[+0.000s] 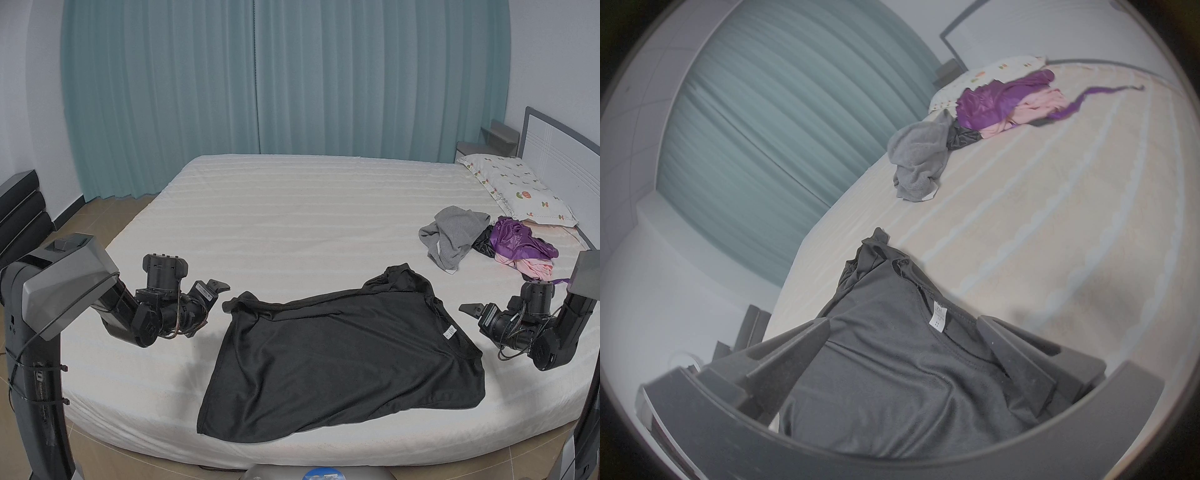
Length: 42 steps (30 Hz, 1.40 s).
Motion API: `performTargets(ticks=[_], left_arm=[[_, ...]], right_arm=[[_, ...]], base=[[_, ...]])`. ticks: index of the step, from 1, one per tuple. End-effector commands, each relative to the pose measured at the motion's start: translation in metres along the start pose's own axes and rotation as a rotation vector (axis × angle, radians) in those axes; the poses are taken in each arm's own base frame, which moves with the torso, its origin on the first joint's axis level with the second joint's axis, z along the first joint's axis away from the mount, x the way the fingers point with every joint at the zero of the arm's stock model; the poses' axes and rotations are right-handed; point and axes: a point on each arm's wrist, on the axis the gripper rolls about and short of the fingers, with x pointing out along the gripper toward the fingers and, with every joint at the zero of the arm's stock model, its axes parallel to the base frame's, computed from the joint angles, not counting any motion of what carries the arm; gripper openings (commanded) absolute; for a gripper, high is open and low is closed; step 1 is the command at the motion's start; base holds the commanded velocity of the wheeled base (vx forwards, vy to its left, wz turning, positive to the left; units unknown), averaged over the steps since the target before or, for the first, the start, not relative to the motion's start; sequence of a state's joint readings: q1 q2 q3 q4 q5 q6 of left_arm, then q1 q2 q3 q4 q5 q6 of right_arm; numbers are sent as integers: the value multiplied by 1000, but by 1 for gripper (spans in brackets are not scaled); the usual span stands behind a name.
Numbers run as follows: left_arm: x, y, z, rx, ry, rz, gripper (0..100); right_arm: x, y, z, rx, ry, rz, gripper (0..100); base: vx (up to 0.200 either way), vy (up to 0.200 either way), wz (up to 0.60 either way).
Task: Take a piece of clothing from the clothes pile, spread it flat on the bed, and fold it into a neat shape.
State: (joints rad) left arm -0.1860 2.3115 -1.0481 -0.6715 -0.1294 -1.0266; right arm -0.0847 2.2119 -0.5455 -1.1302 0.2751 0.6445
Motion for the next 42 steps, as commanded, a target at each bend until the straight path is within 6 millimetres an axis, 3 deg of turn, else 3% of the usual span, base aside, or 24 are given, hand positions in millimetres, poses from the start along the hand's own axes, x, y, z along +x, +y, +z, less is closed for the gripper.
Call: performTargets(ticks=[1,8,17,18,24,32,35,42], left_arm=[[48,0,-8,125,-41,11,100],[87,-10,-13,151,-21,64,100],[103,-13,-15,157,-34,73,100],[105,-14,-15,157,-35,71,0],[108,-16,-12,157,-67,64,0],[125,-37,25,121,-370,3,0],[124,-39,27,120,-378,-5,0],[123,-38,28,127,-377,12,0]], right_arm=[[-2,0,-13,41,10,-20,100],[3,-4,-17,59,20,-29,100],[3,-6,-18,68,23,-35,100],[3,-6,-18,68,24,-36,100],[3,-6,-18,68,24,-36,100],[5,-3,-19,67,22,-32,100],[6,-2,-21,64,24,-34,100],[36,12,-22,17,-38,-12,100]], base=[[0,0,0],[0,0,0],[0,0,0],[0,0,0],[0,0,0],[0,0,0],[0,0,0],[0,0,0]])
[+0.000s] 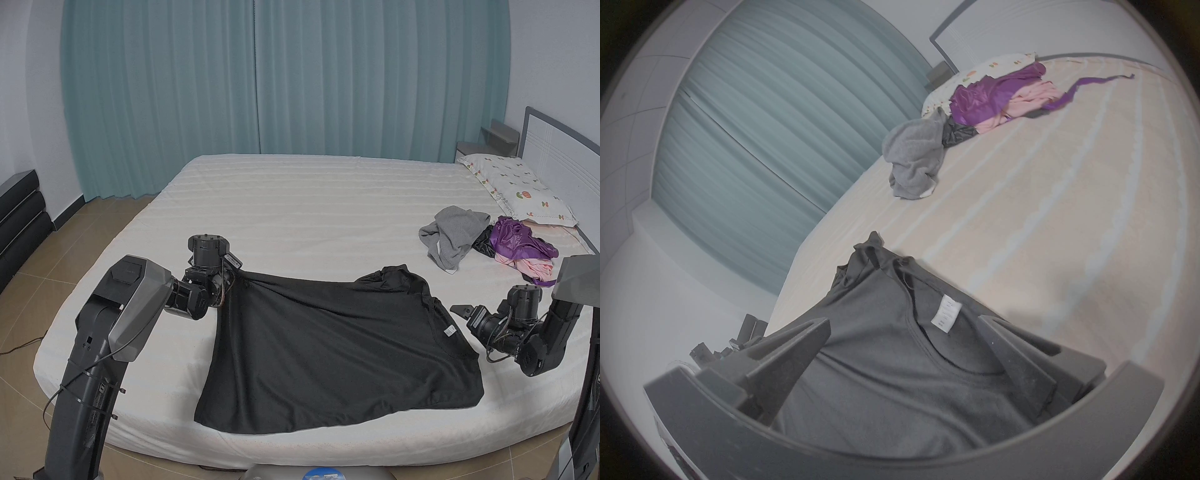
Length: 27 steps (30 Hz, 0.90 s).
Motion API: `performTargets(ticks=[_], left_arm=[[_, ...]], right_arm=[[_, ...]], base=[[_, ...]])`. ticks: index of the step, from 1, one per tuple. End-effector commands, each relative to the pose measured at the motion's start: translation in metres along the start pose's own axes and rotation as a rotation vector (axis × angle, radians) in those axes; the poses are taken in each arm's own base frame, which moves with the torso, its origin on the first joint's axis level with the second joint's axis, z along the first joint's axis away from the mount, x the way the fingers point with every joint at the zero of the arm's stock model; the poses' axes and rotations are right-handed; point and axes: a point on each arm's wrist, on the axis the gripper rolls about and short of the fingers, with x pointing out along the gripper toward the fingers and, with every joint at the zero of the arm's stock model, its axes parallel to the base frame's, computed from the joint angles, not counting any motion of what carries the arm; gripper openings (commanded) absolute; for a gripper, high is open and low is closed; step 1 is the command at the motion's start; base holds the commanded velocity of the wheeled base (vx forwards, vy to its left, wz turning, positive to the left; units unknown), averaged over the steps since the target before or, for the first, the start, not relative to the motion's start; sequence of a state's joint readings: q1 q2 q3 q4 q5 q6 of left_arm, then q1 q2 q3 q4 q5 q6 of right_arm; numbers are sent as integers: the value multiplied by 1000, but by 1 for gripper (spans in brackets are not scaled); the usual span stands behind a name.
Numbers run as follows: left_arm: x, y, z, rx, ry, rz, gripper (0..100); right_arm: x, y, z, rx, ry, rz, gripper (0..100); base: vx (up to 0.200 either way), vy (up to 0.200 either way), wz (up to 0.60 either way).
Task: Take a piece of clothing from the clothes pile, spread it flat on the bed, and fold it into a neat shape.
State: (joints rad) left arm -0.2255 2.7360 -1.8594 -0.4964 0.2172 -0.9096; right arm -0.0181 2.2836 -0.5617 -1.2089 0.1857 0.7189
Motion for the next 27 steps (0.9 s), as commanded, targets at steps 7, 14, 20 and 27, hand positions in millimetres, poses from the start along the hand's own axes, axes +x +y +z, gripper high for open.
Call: performTargets(ticks=[7,14,20,27], left_arm=[[-12,-4,11,41,11,29,0],[-22,-12,12,49,22,19,0],[-26,-12,10,52,33,31,0],[-27,-10,6,55,43,39,0]], right_arm=[[73,27,8,-107,-50,-7,100],[120,36,22,-192,-74,-38,100],[167,36,10,-292,-80,-88,100],[188,40,13,-304,-95,-91,100]], base=[[0,0,0],[0,0,0],[0,0,0],[0,0,0]])
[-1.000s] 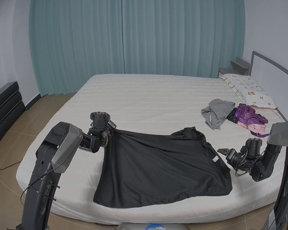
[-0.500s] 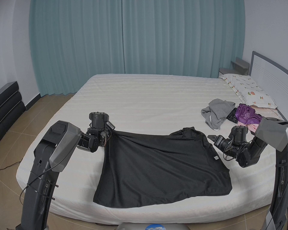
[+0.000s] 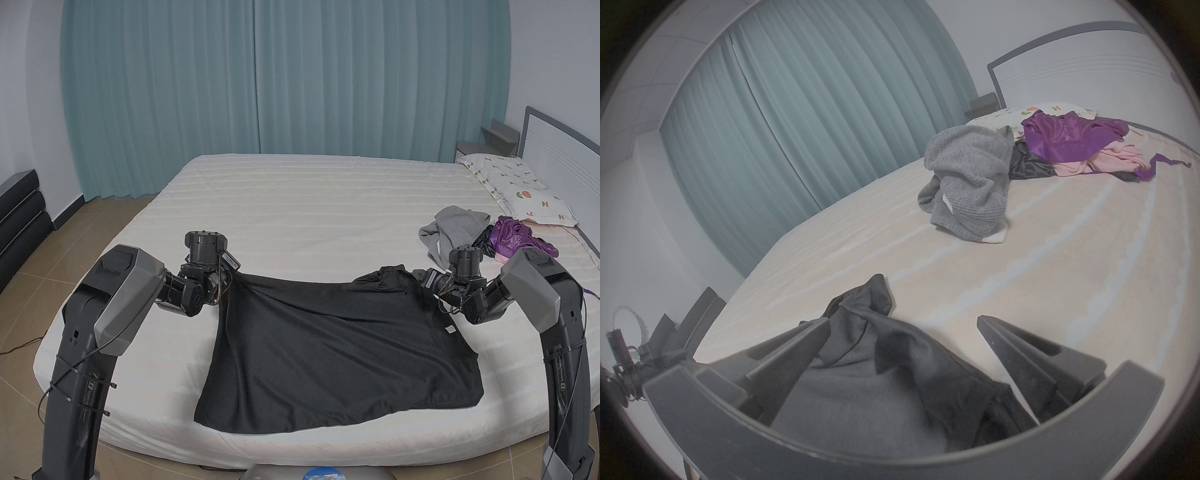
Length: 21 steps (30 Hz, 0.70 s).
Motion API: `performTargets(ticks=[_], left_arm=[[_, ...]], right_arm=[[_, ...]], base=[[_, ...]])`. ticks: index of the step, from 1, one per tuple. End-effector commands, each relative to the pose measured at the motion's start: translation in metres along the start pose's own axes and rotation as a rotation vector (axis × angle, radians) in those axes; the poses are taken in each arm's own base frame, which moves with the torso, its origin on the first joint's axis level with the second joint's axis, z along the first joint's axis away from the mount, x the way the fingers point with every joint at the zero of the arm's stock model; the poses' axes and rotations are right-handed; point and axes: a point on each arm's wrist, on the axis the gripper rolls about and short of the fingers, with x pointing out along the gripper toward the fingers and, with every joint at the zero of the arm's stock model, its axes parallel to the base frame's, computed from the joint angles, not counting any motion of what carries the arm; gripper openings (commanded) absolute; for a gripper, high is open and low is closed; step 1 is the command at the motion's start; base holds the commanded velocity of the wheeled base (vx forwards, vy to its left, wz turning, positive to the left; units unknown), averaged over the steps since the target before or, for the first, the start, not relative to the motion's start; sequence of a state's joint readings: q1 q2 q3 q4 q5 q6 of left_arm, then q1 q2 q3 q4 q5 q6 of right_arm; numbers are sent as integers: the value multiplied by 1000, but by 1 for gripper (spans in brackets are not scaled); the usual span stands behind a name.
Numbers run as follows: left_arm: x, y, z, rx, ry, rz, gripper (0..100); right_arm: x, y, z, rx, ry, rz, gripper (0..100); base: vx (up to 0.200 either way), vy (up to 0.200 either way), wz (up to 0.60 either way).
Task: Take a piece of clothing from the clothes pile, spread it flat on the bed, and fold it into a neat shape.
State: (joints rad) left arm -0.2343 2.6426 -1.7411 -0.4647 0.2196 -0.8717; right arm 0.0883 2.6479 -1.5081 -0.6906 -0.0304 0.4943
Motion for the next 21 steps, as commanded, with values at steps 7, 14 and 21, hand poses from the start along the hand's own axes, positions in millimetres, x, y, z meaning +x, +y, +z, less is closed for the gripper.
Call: performTargets(ticks=[7,14,21], left_arm=[[-3,-1,-5,1,13,4,0],[-3,-1,-5,1,16,7,0],[-3,-1,-5,0,14,5,0]], right_arm=[[39,-5,-24,-31,-4,-9,100],[48,-10,-32,-33,4,-13,0],[47,-13,-21,-15,-30,-13,0]], base=[[0,0,0],[0,0,0],[0,0,0]])
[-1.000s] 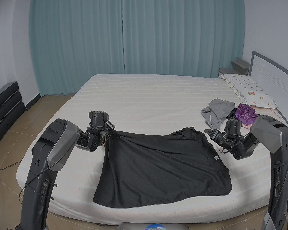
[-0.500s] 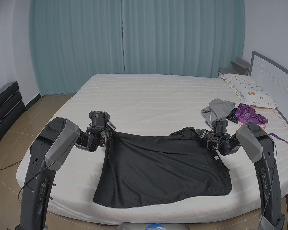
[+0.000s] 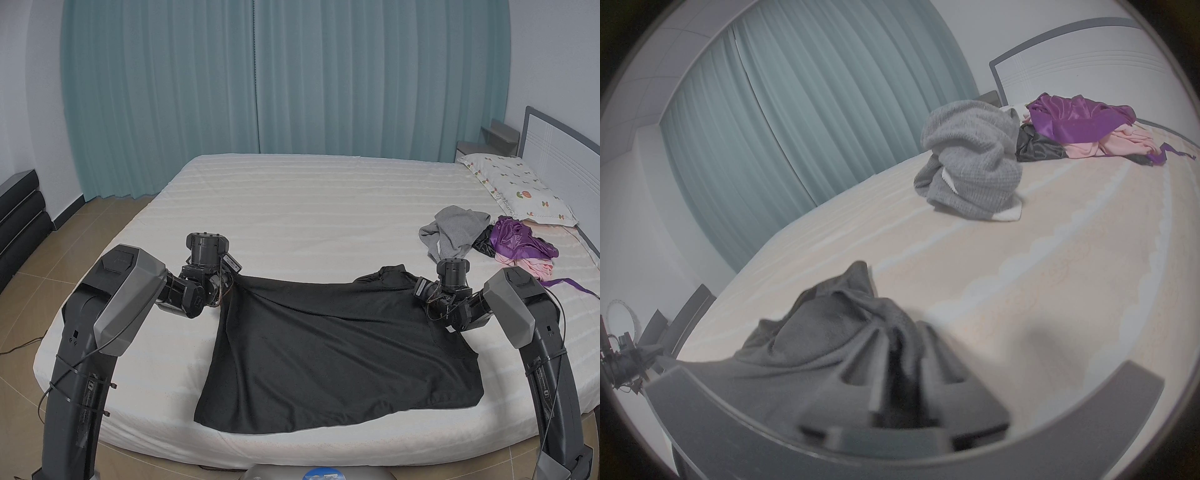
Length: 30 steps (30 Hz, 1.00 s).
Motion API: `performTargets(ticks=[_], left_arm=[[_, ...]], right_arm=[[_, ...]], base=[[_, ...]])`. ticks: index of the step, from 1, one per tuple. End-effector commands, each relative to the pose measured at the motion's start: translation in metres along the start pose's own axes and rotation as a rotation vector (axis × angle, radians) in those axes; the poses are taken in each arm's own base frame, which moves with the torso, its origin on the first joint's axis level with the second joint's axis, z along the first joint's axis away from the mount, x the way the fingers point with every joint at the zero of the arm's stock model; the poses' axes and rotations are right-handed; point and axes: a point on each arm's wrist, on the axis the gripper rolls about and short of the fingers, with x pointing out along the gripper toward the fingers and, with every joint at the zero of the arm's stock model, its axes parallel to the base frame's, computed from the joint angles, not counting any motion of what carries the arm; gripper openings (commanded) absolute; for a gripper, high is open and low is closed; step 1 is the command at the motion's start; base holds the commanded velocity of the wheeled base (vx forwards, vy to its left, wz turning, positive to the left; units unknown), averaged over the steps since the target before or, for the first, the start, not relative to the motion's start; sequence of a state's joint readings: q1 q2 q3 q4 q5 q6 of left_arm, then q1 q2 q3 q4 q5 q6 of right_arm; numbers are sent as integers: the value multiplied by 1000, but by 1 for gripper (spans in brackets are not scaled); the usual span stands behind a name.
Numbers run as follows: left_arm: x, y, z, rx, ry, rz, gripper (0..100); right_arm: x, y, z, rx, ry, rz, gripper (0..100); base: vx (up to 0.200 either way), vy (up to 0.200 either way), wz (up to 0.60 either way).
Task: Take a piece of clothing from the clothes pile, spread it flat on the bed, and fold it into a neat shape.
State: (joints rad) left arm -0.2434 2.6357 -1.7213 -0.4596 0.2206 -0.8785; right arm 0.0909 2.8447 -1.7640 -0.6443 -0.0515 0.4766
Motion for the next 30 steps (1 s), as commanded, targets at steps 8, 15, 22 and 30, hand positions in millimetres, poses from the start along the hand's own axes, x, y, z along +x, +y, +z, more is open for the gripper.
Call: performTargets(ticks=[8,15,22,30], left_arm=[[1,-10,11,-11,-49,-26,0],[15,-11,14,-27,-120,-29,0],[23,-12,14,-37,-152,-36,0],[32,1,0,-24,-122,-4,100]], right_arm=[[-2,-3,24,36,-138,-22,0],[-3,8,55,51,-276,-1,0],[-4,7,67,51,-306,-3,0],[7,-4,26,26,-199,-43,0]], base=[[0,0,0],[0,0,0],[0,0,0],[0,0,0]])
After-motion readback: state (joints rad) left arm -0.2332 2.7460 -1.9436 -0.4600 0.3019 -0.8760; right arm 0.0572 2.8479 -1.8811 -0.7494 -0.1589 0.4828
